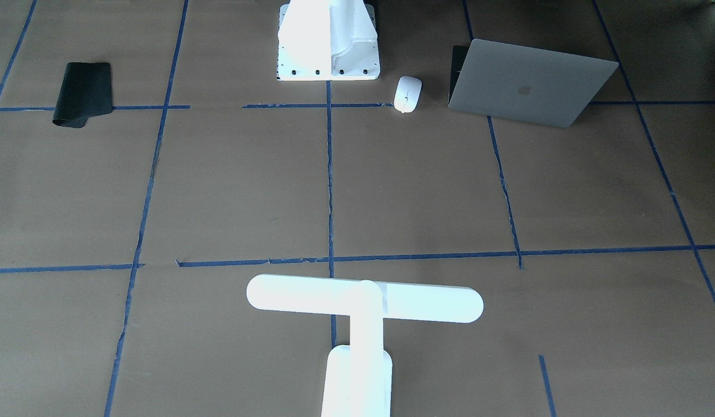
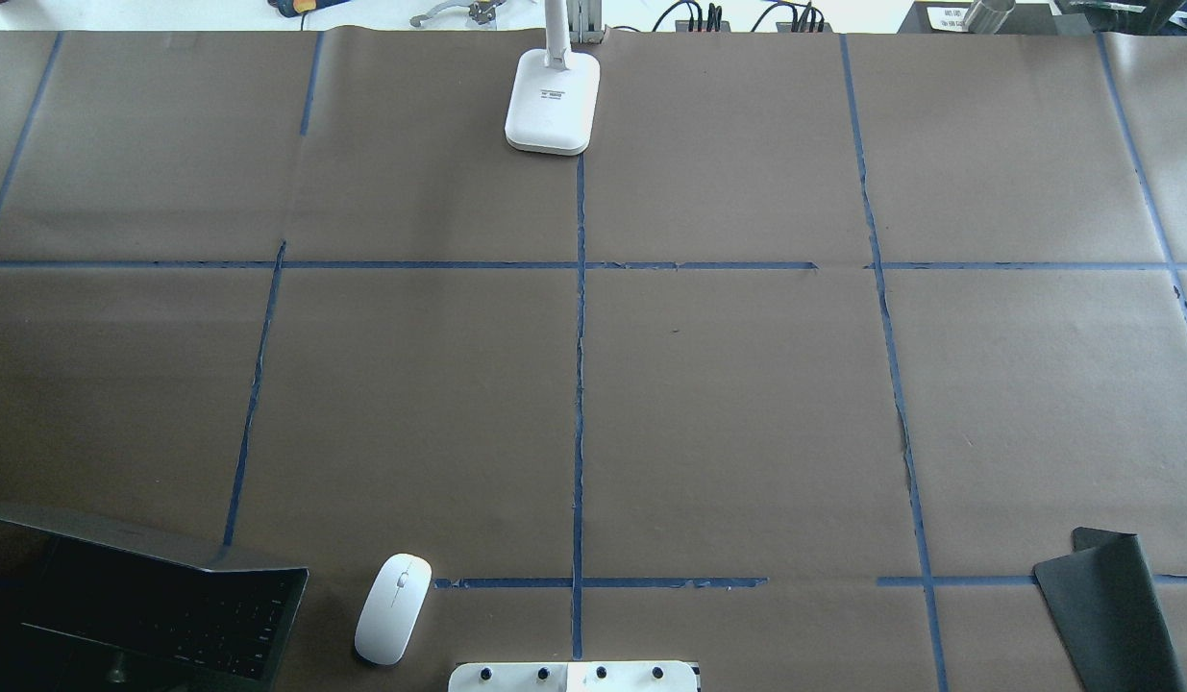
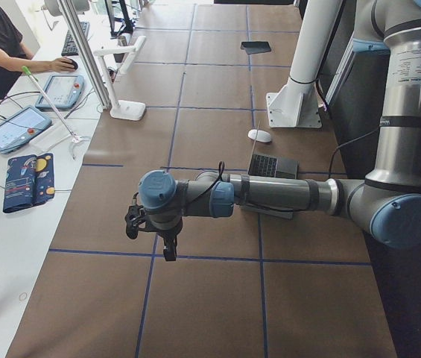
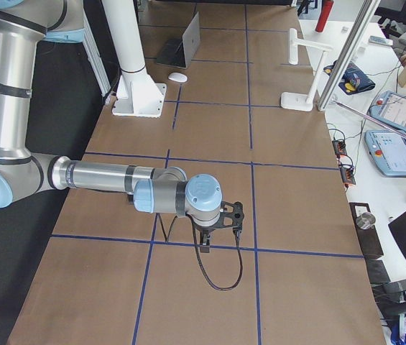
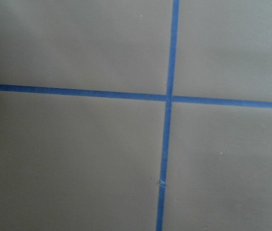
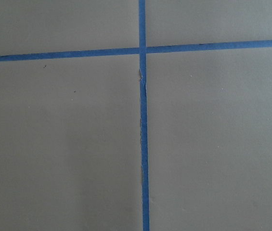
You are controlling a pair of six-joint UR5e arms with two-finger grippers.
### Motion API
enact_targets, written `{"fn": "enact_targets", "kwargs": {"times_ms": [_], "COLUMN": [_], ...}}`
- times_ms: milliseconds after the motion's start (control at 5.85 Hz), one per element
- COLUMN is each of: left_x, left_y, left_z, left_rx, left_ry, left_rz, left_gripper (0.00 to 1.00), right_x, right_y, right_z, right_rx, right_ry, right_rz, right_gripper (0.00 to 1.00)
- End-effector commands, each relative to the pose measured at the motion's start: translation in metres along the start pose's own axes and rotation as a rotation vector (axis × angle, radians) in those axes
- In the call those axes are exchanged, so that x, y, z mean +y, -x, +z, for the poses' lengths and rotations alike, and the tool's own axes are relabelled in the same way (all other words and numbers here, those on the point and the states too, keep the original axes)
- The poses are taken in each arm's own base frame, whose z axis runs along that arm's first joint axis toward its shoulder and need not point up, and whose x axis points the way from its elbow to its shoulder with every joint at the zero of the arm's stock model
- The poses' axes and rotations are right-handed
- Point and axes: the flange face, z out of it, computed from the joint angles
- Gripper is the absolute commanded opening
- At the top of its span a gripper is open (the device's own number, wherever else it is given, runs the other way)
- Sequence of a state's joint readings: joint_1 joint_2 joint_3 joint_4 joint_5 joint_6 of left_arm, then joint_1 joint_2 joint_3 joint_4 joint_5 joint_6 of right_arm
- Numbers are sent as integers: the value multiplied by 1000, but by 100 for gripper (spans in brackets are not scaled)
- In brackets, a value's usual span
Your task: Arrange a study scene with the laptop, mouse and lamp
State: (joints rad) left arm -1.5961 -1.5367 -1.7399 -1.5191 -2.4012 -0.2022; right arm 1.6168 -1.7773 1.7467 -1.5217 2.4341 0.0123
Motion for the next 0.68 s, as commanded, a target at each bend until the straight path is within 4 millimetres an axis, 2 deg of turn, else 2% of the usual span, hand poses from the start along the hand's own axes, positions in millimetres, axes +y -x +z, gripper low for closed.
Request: {"fn": "enact_targets", "kwargs": {"times_ms": [0, 171, 342, 513], "left_x": [52, 71, 88, 112], "left_y": [-49, -84, -126, -165], "left_z": [-43, -49, -49, -49], "left_rx": [25, 39, 54, 59], "left_ry": [-68, -64, -43, -17], "left_rz": [-144, -238, -338, -432], "left_gripper": [100, 100, 100, 100], "right_x": [-1, -3, -10, -13], "right_y": [2, 4, 14, 17], "right_z": [-2, -3, -12, -15], "right_rx": [0, 1, -1, 2], "right_ry": [-4, -6, -25, -34], "right_rz": [-5, -8, -27, -33], "right_gripper": [100, 100, 100, 100]}}
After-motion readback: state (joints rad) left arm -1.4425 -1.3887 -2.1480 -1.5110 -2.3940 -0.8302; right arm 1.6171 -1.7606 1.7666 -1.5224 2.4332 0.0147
